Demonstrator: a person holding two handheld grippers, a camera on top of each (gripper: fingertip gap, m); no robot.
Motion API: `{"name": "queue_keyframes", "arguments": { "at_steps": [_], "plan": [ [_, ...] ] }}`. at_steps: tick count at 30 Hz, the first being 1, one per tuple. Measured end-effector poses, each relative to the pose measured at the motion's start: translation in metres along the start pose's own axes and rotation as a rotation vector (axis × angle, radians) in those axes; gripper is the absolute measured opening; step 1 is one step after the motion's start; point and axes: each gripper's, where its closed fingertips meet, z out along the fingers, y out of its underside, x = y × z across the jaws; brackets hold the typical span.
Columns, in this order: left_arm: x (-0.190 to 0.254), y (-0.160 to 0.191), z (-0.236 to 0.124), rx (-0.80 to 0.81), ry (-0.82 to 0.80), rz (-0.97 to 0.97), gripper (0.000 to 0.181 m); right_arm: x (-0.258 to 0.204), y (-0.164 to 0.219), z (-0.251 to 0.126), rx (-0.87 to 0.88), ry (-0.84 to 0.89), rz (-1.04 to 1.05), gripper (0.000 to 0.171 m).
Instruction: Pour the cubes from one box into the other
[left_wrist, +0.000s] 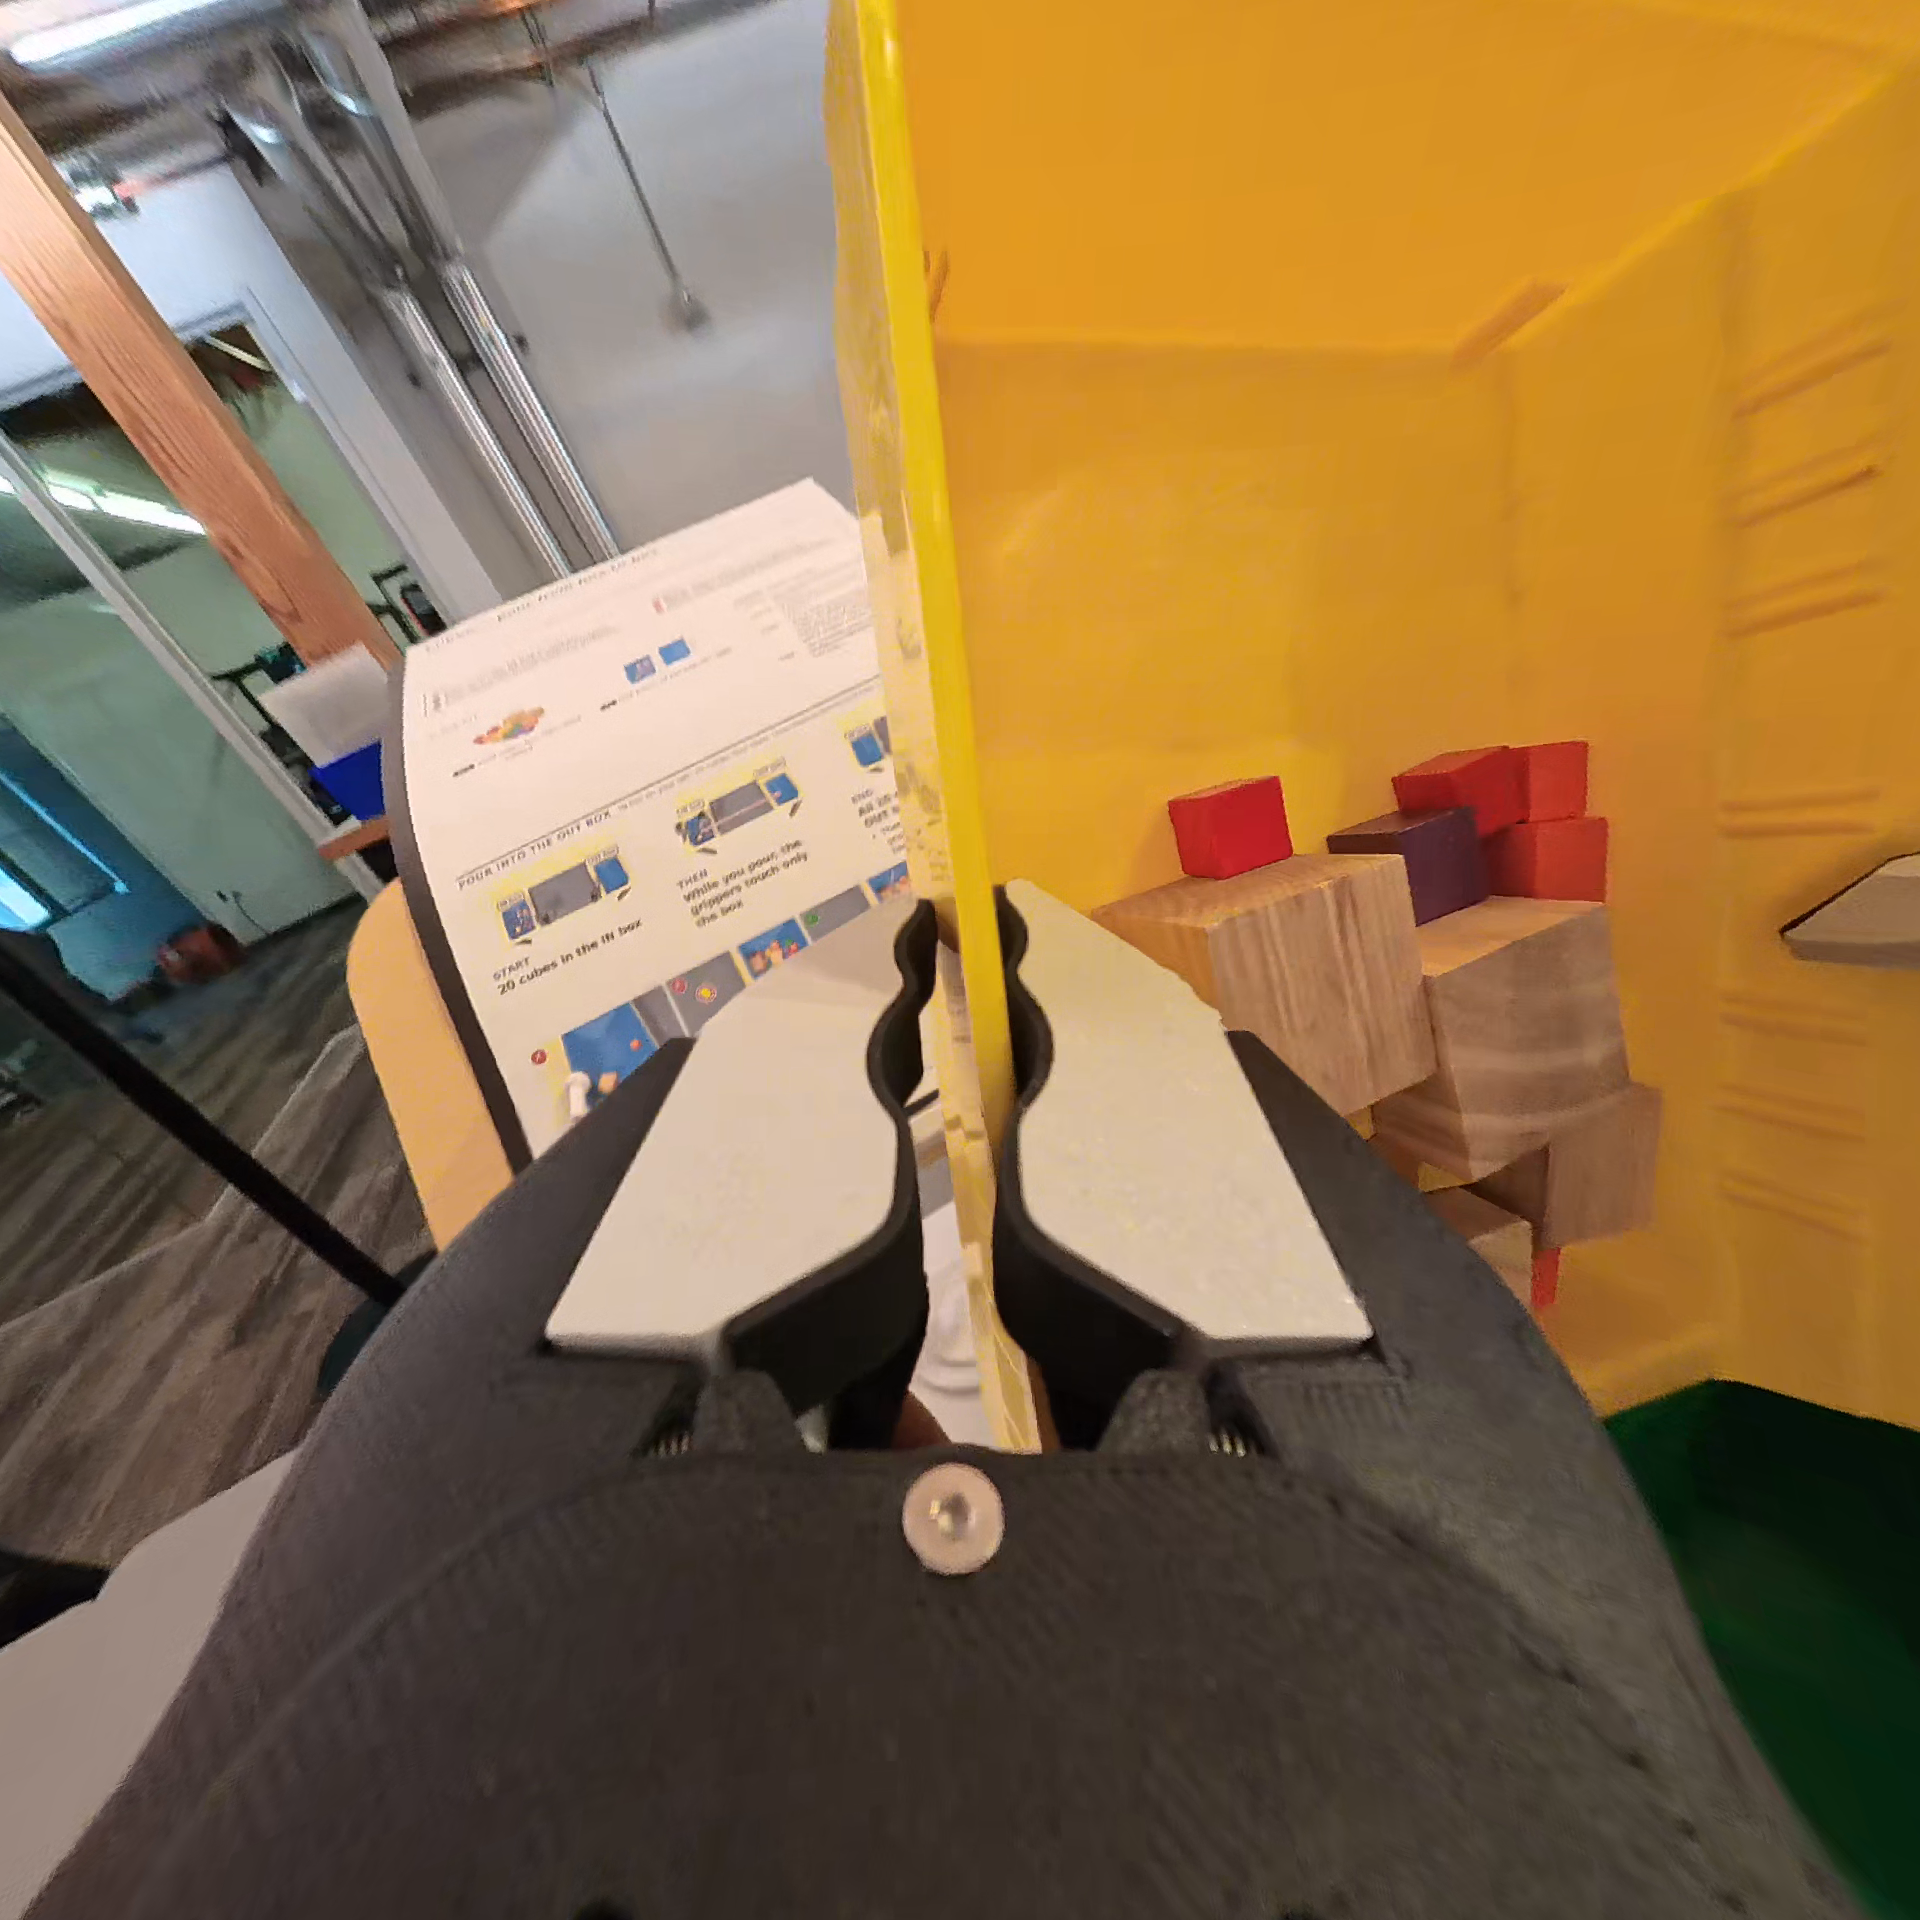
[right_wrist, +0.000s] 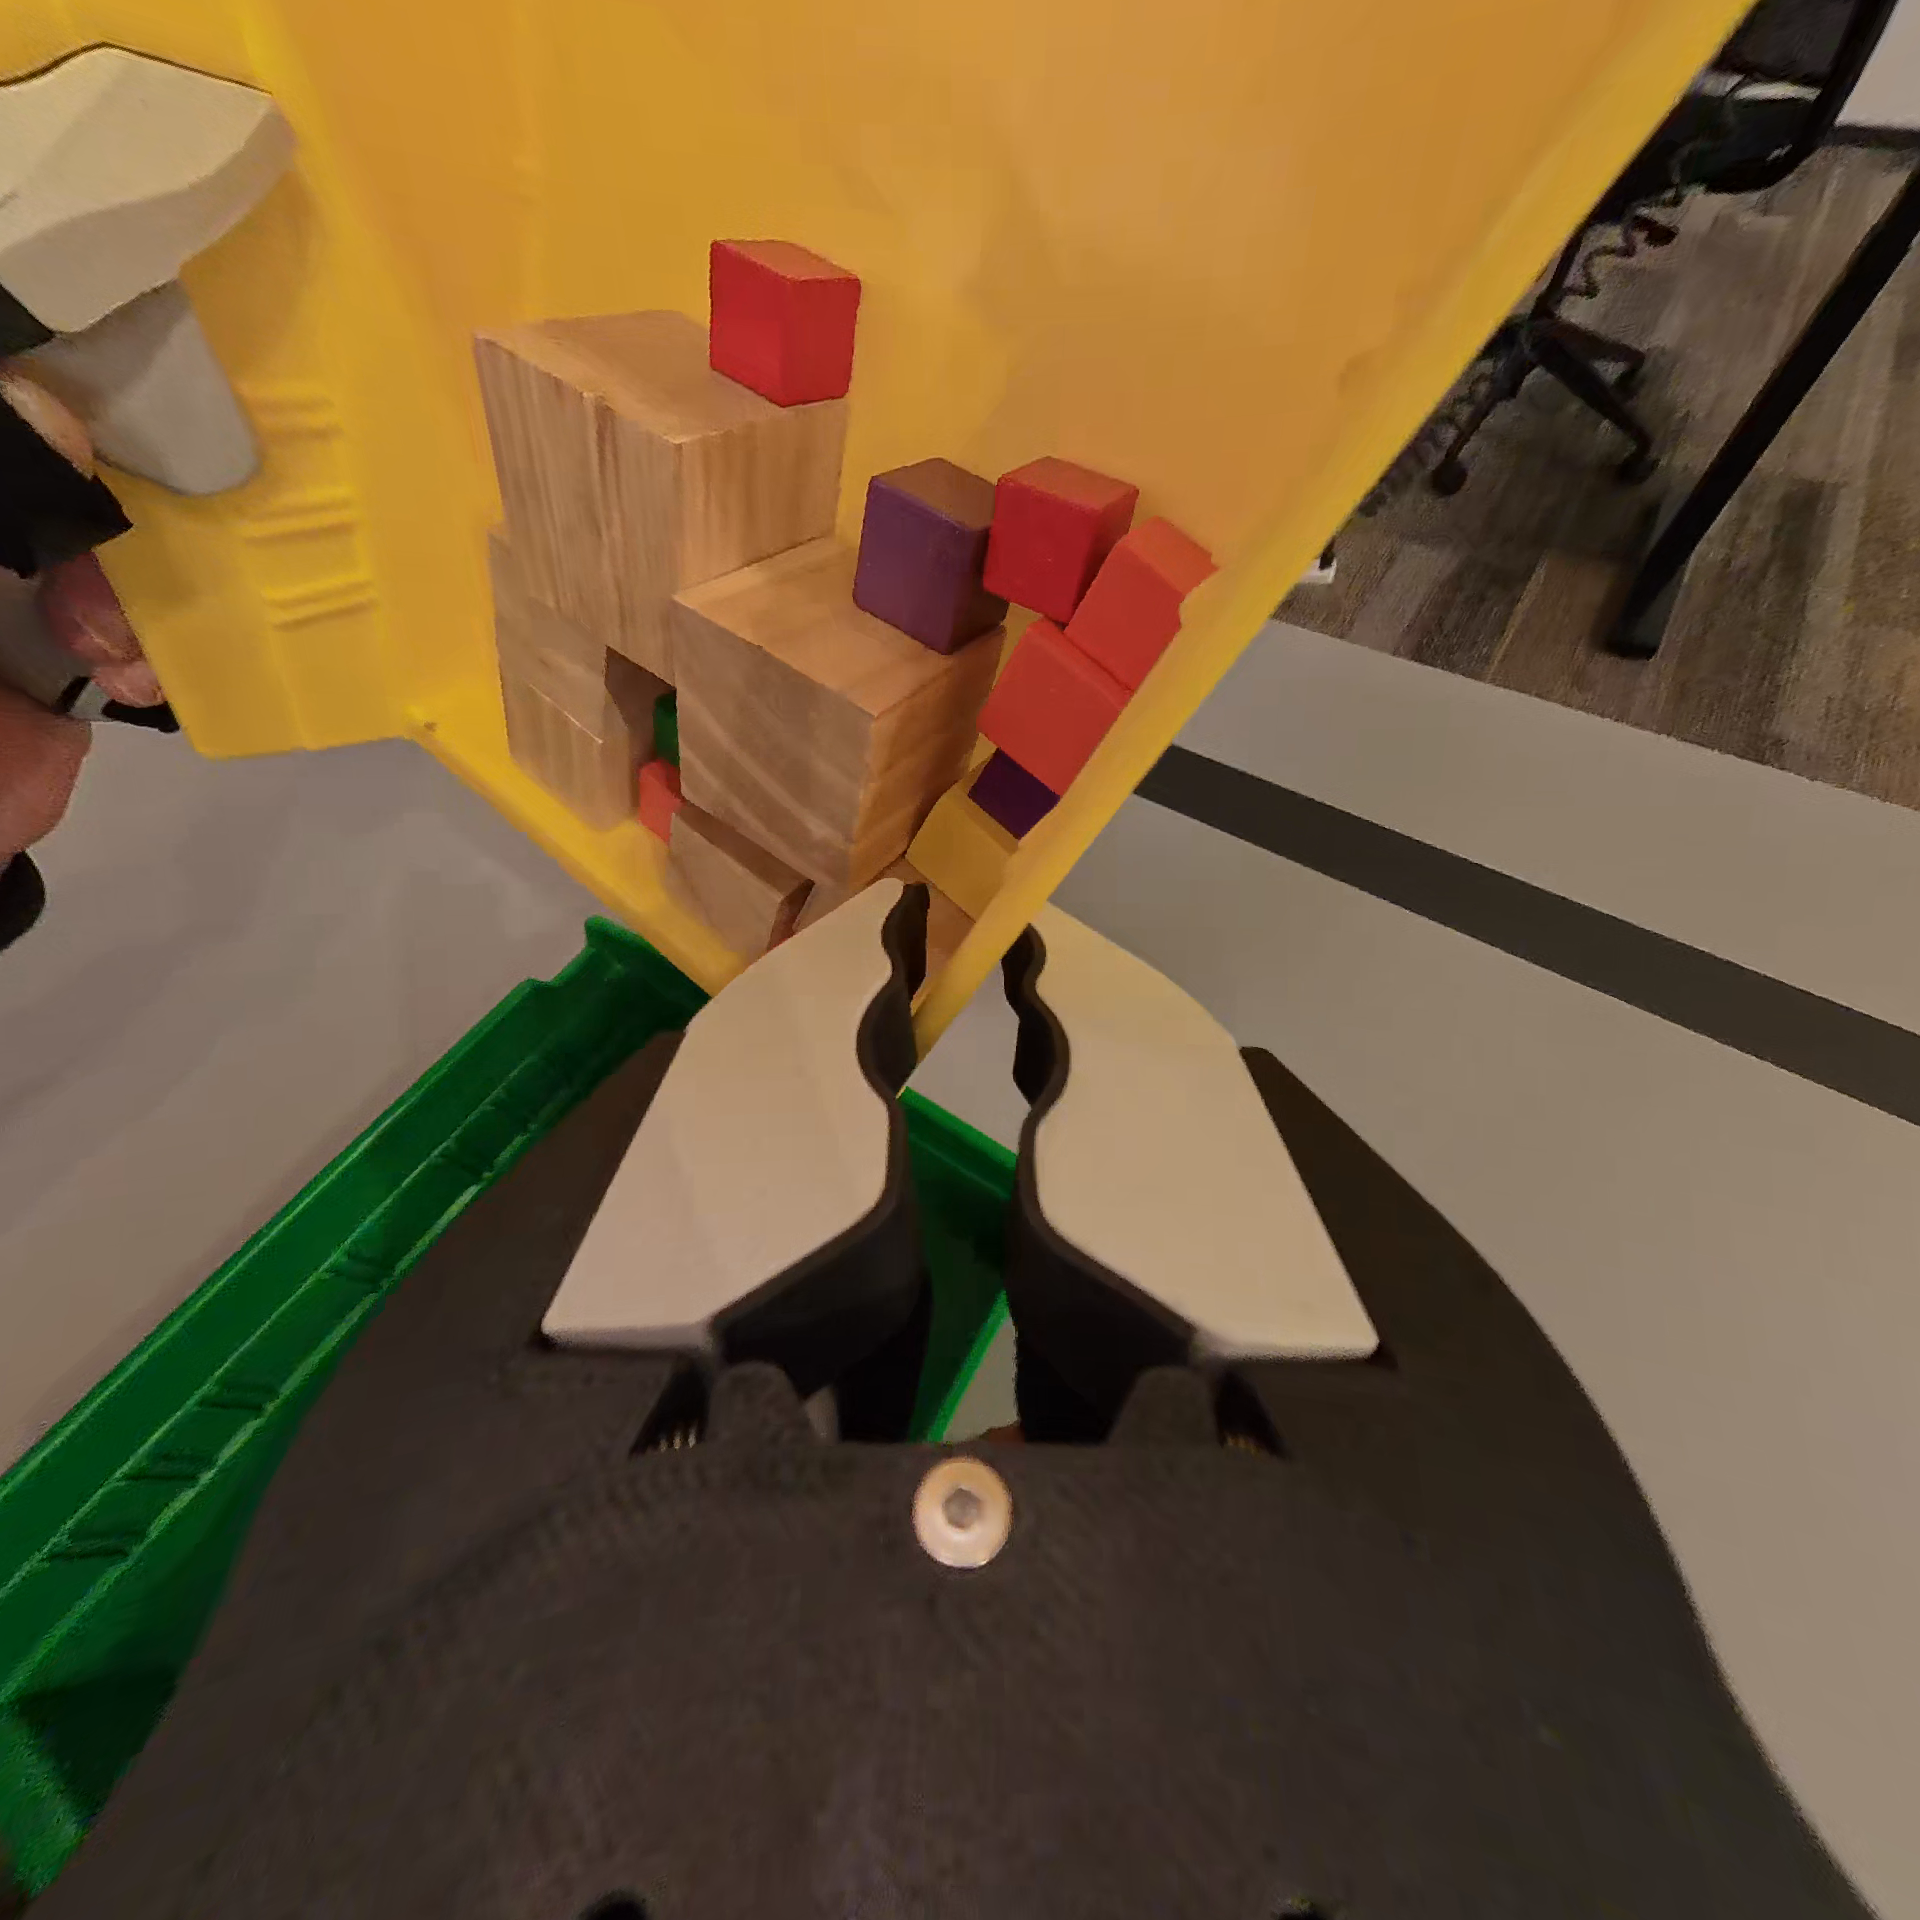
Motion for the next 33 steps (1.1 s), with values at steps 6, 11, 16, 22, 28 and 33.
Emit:
{"name": "queue_keyframes", "arguments": {
  "at_steps": [6, 11, 16, 22, 28, 33],
  "plan": [
    [0.011, -0.001, -0.008, 0.126, -0.027, 0.023, 0.010, 0.006, 0.003, -0.005, 0.102, -0.036, 0.049, 0.009],
    [0.016, -0.003, -0.021, 0.204, -0.065, 0.043, 0.011, 0.005, 0.004, -0.008, 0.161, -0.040, 0.048, 0.009],
    [0.020, -0.002, -0.028, 0.262, -0.081, 0.053, 0.011, 0.004, 0.006, -0.010, 0.243, -0.052, 0.069, 0.010],
    [0.021, 0.002, -0.035, 0.304, -0.111, 0.047, 0.011, 0.001, 0.006, -0.012, 0.309, -0.051, 0.068, 0.011],
    [0.021, 0.007, -0.039, 0.333, -0.153, 0.063, 0.010, -0.001, 0.006, -0.012, 0.358, -0.107, 0.086, 0.013],
    [0.021, 0.011, -0.040, 0.336, -0.167, 0.051, 0.009, -0.002, 0.006, -0.012, 0.370, -0.131, 0.104, 0.015]
  ]
}}
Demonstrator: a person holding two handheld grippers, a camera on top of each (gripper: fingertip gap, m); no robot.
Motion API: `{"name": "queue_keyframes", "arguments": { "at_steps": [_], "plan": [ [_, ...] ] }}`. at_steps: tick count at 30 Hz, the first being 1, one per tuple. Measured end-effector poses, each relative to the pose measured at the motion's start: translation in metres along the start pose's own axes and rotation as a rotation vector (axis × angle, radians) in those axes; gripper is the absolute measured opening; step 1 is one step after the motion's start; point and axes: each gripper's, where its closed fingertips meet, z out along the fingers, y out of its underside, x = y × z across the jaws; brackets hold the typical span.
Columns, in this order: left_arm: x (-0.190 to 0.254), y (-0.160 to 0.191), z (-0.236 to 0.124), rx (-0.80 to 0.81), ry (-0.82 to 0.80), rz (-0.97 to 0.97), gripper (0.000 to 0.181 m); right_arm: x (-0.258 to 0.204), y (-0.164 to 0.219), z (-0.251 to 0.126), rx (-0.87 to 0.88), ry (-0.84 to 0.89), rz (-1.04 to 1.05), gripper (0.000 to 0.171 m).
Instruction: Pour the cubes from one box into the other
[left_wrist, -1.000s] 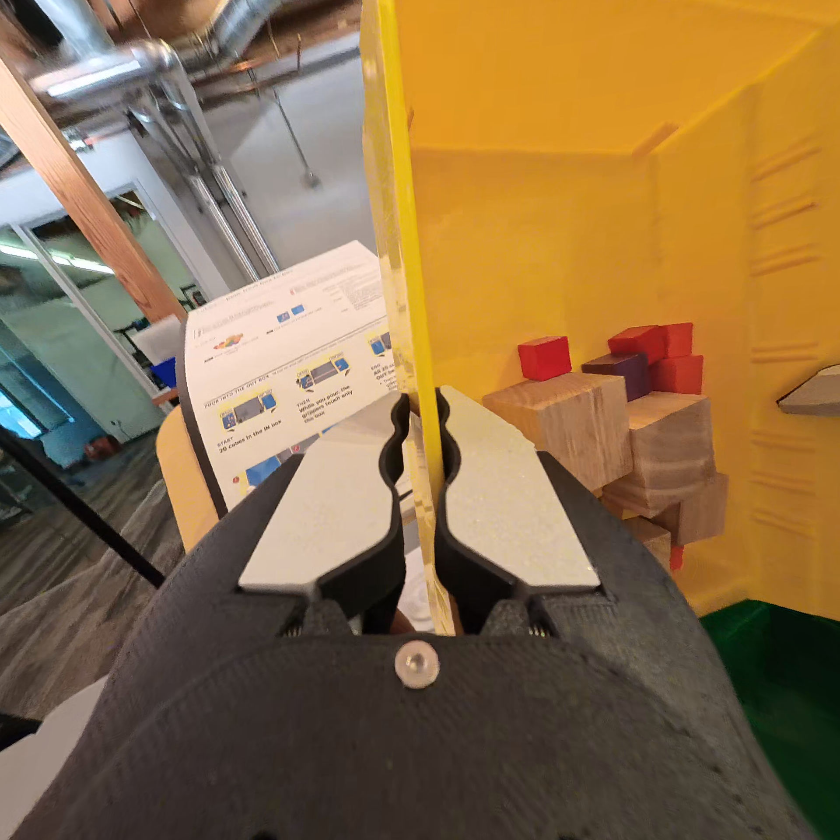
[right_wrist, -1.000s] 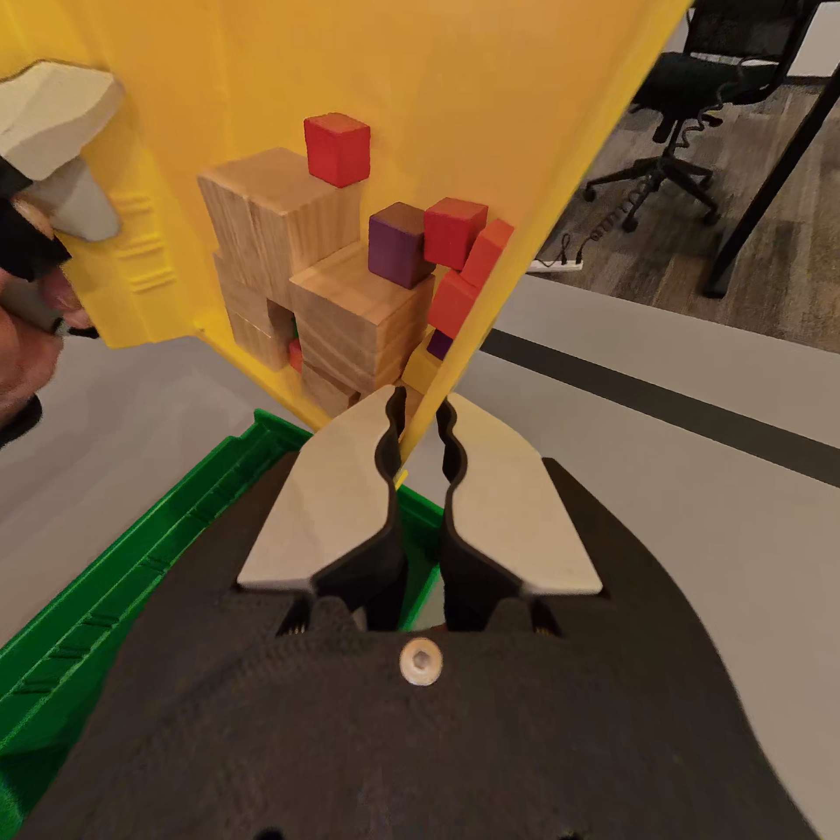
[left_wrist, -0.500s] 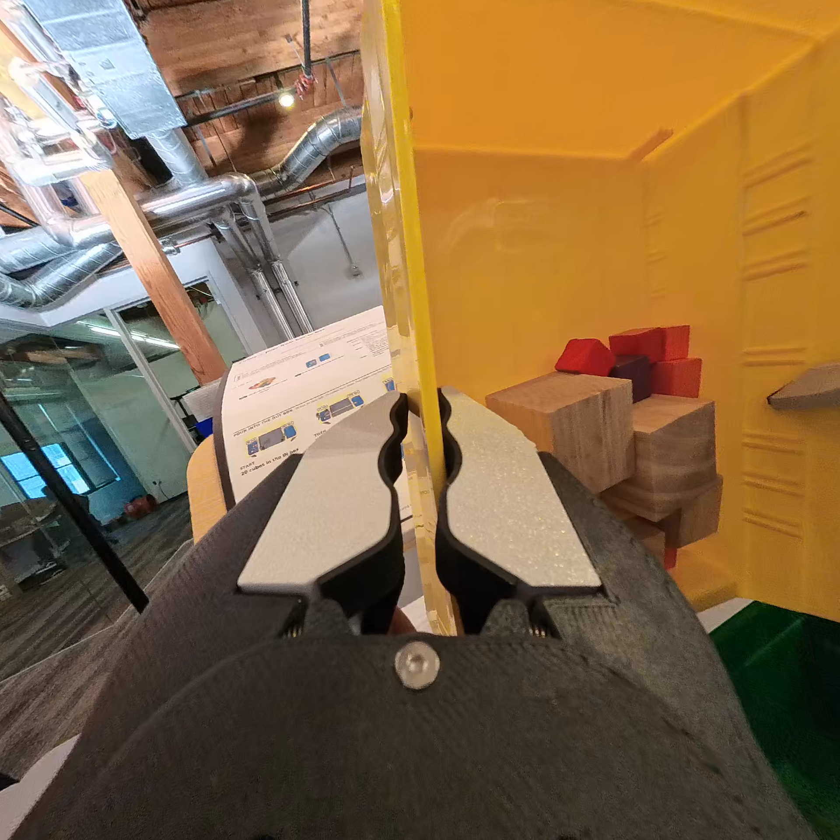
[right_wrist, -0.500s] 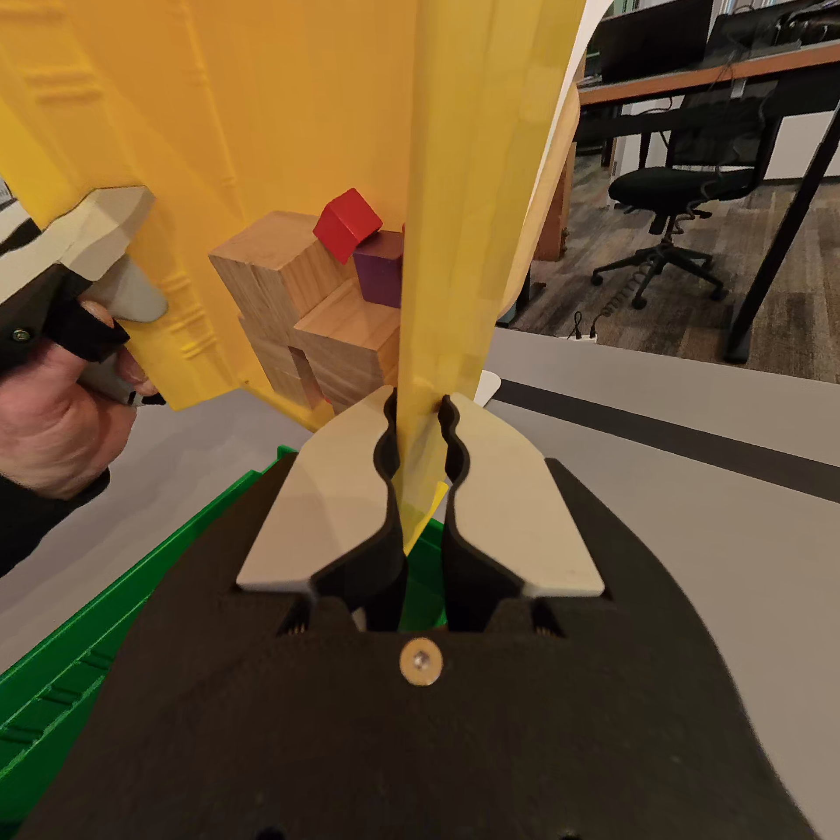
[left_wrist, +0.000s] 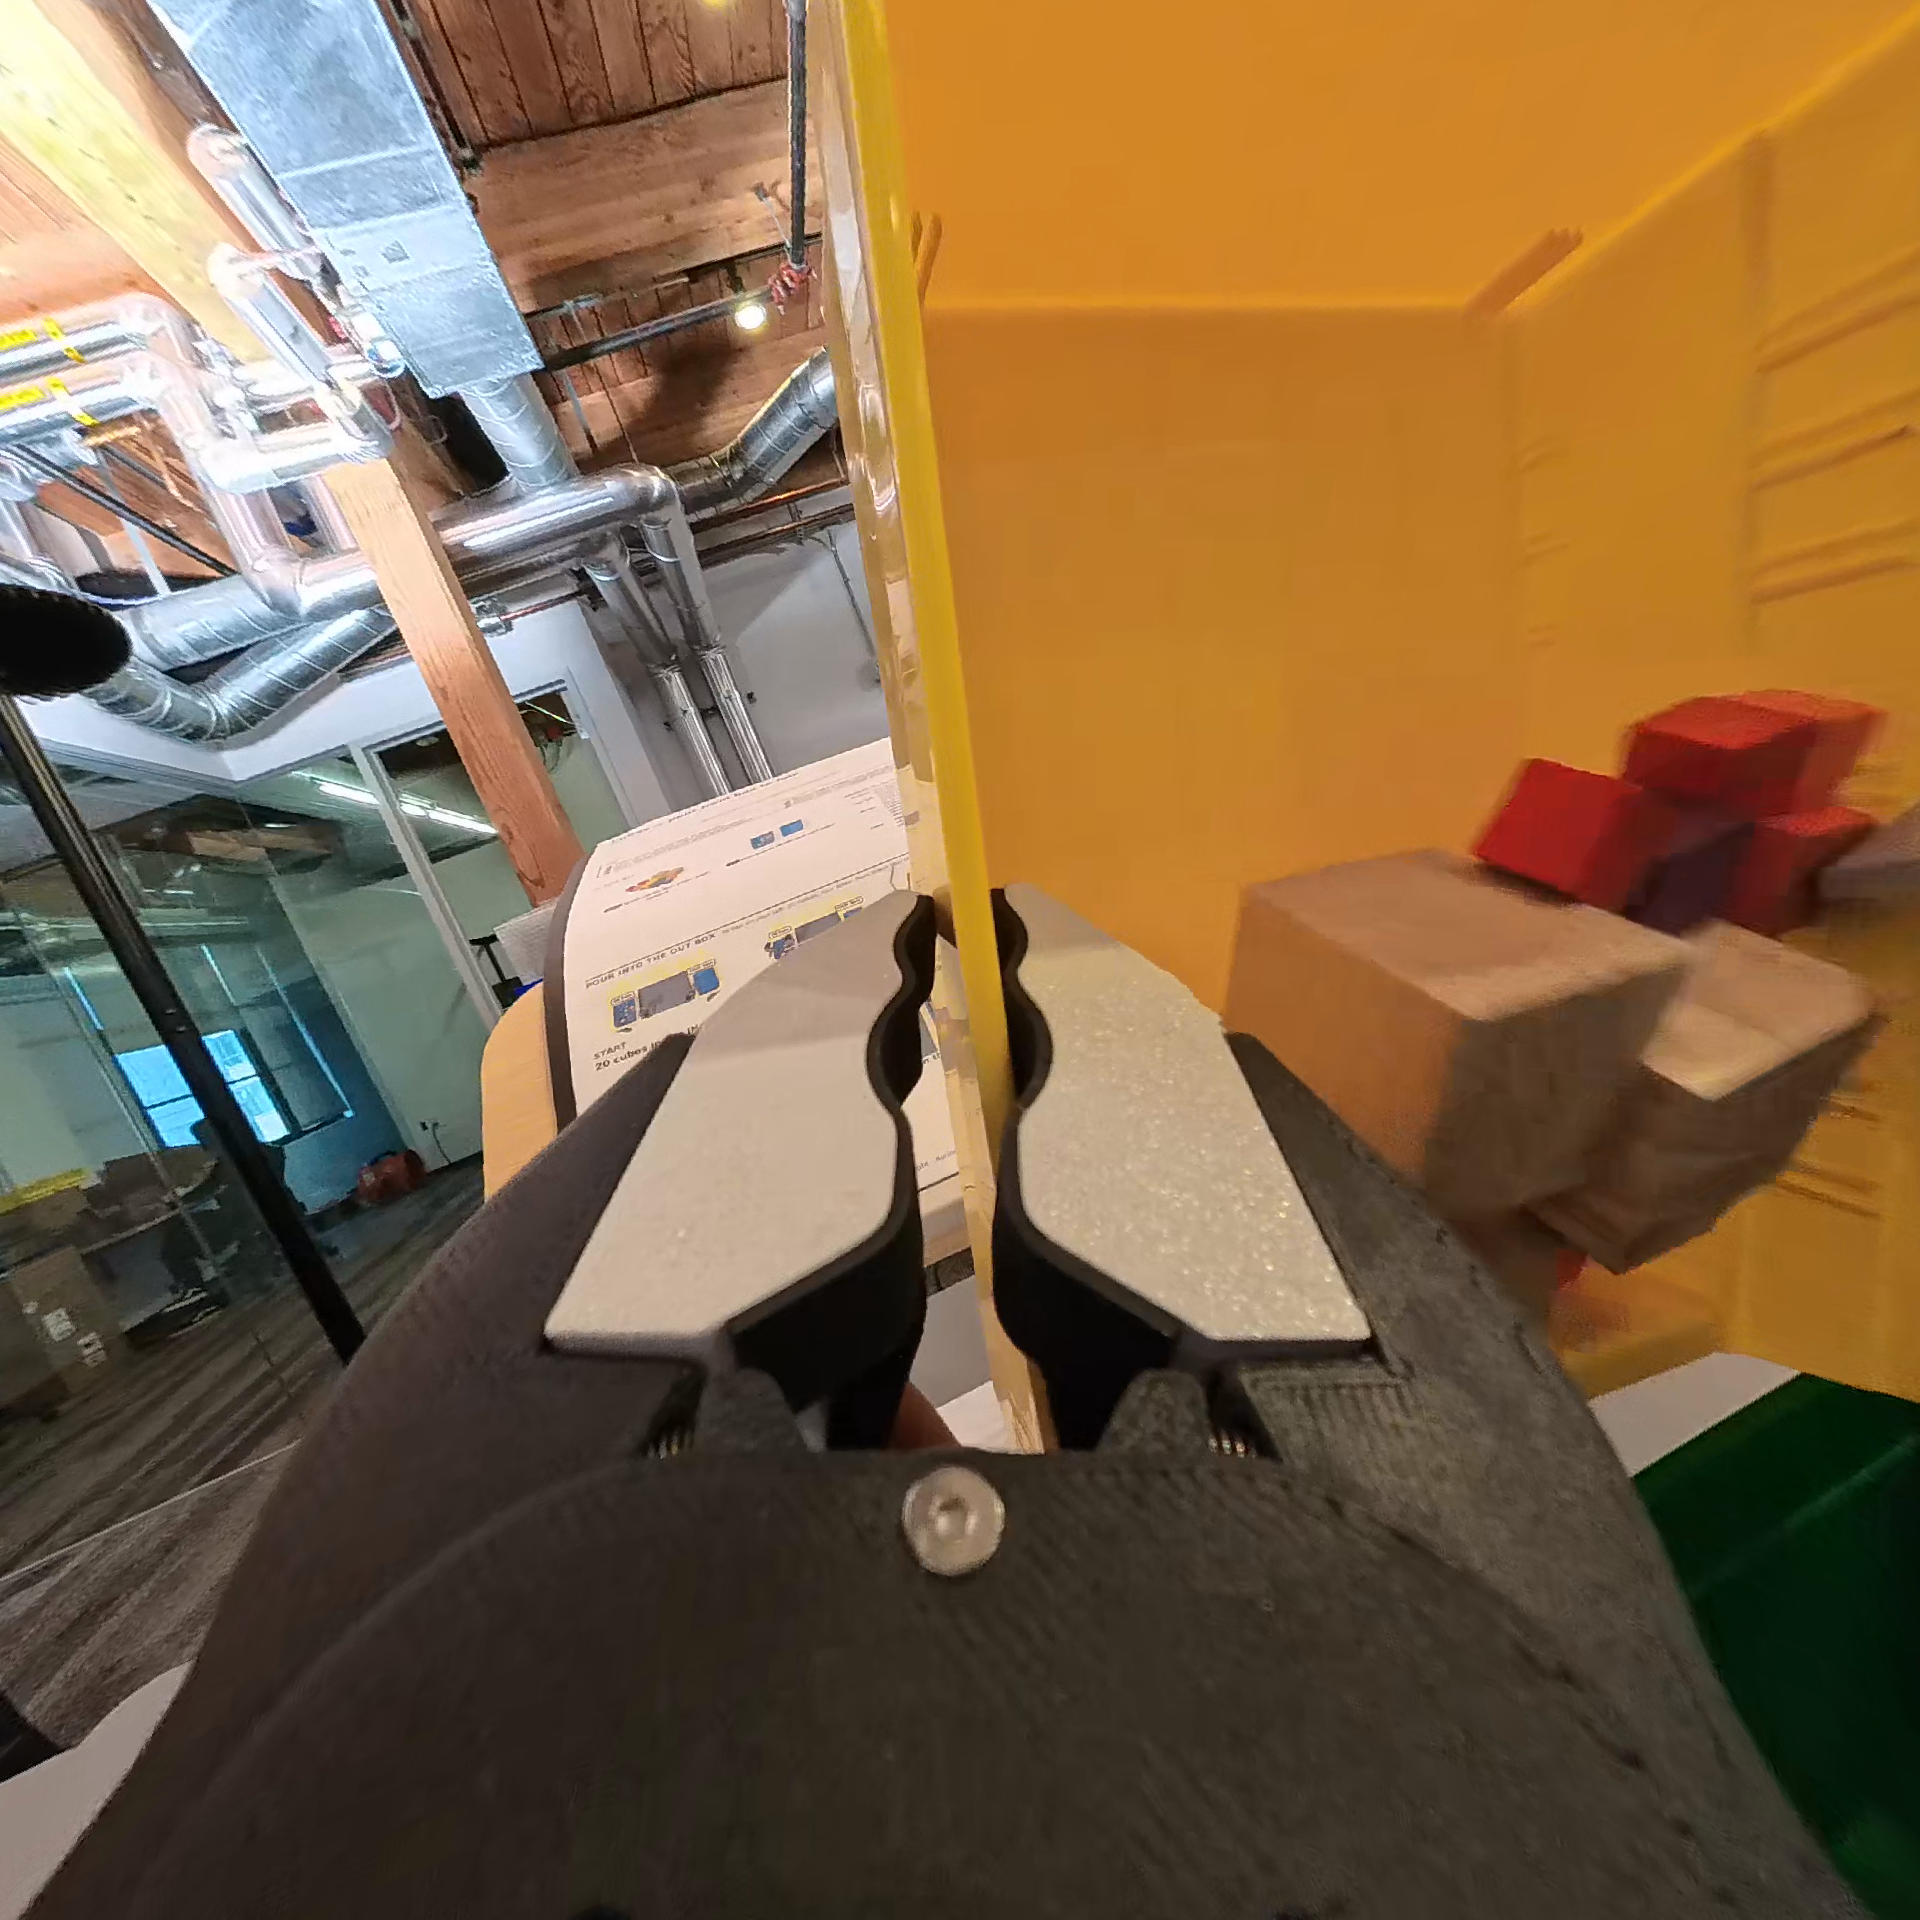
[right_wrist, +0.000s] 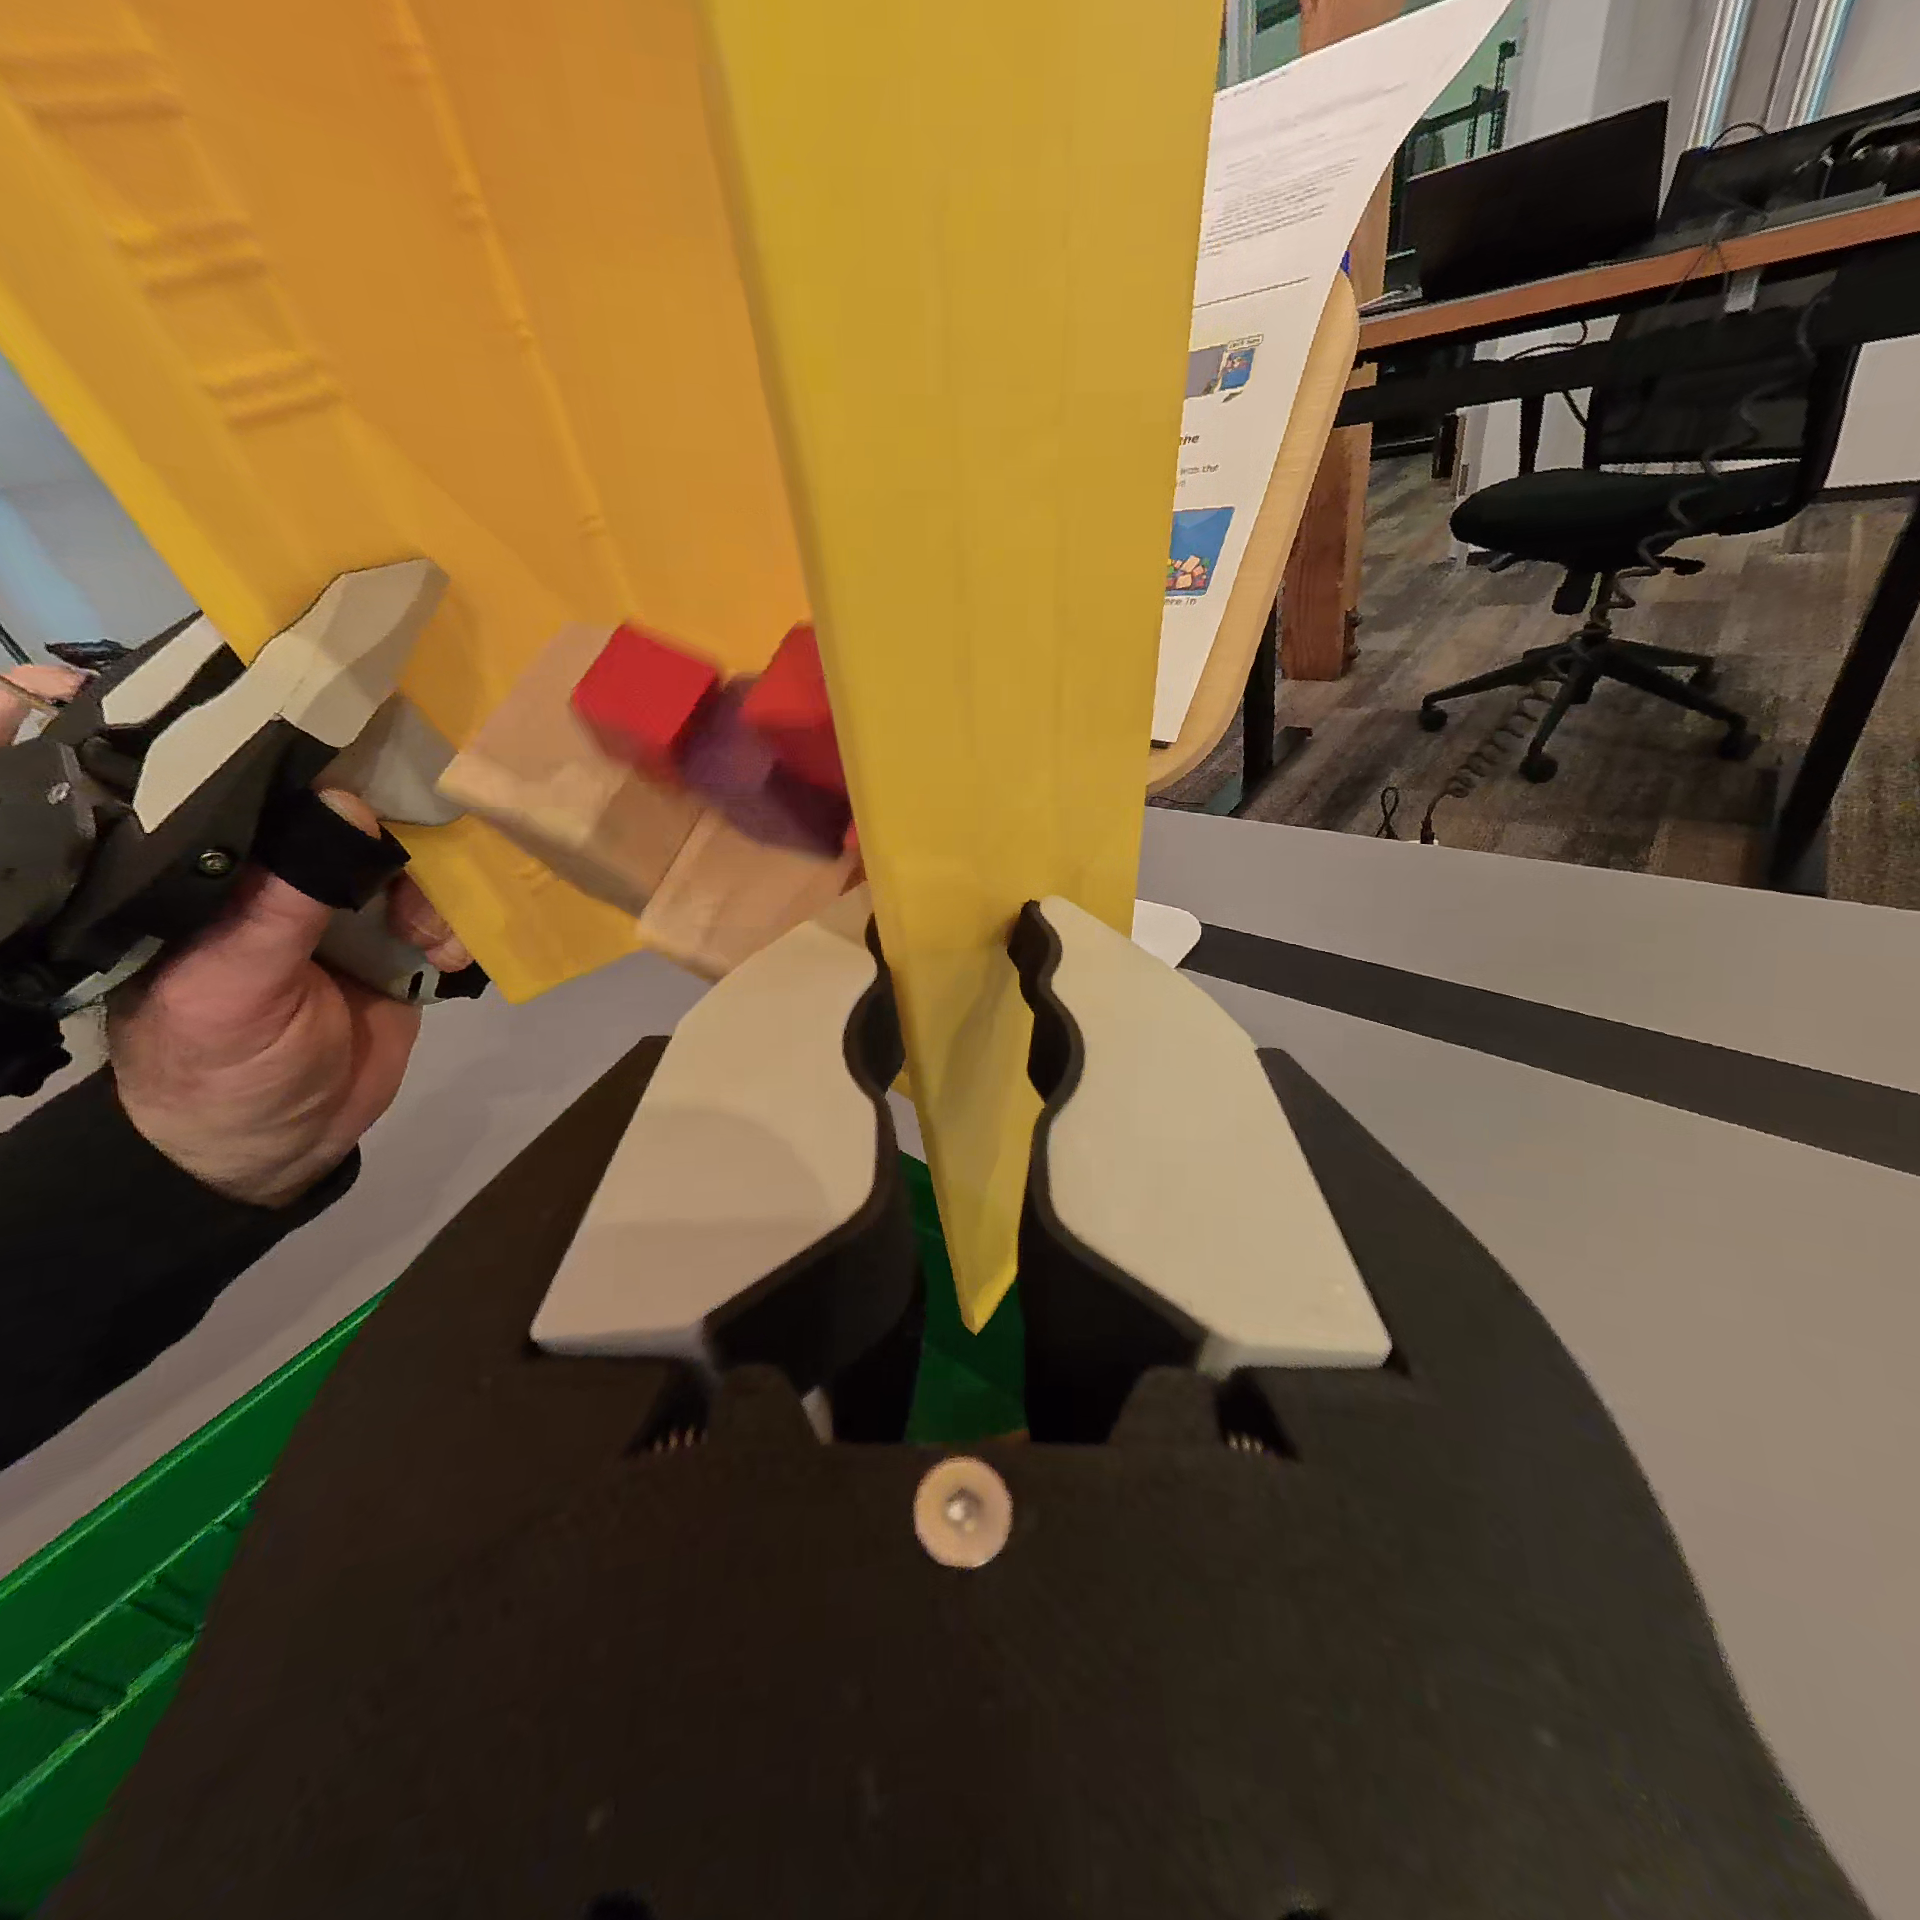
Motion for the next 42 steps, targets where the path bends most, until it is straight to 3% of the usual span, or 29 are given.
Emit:
{"name": "queue_keyframes", "arguments": {
  "at_steps": [17, 28, 36, 42],
  "plan": [
    [0.003, 0.000, -0.010, 0.037, -0.070, 0.014, 0.008, -0.001, 0.001, -0.006, 0.053, 0.030, -0.026, 0.014],
    [-0.009, -0.023, -0.010, 0.068, -0.070, -0.004, 0.008, -0.018, -0.023, -0.013, 0.089, -0.002, -0.057, 0.016],
    [-0.072, -0.029, -0.009, -0.124, 0.038, -0.114, 0.007, -0.084, -0.045, 0.004, -0.039, -0.117, -0.149, 0.023],
    [-0.137, 0.012, -0.041, -0.372, 0.089, -0.229, 0.006, -0.132, -0.032, 0.012, -0.212, -0.203, -0.195, 0.040]
  ]
}}
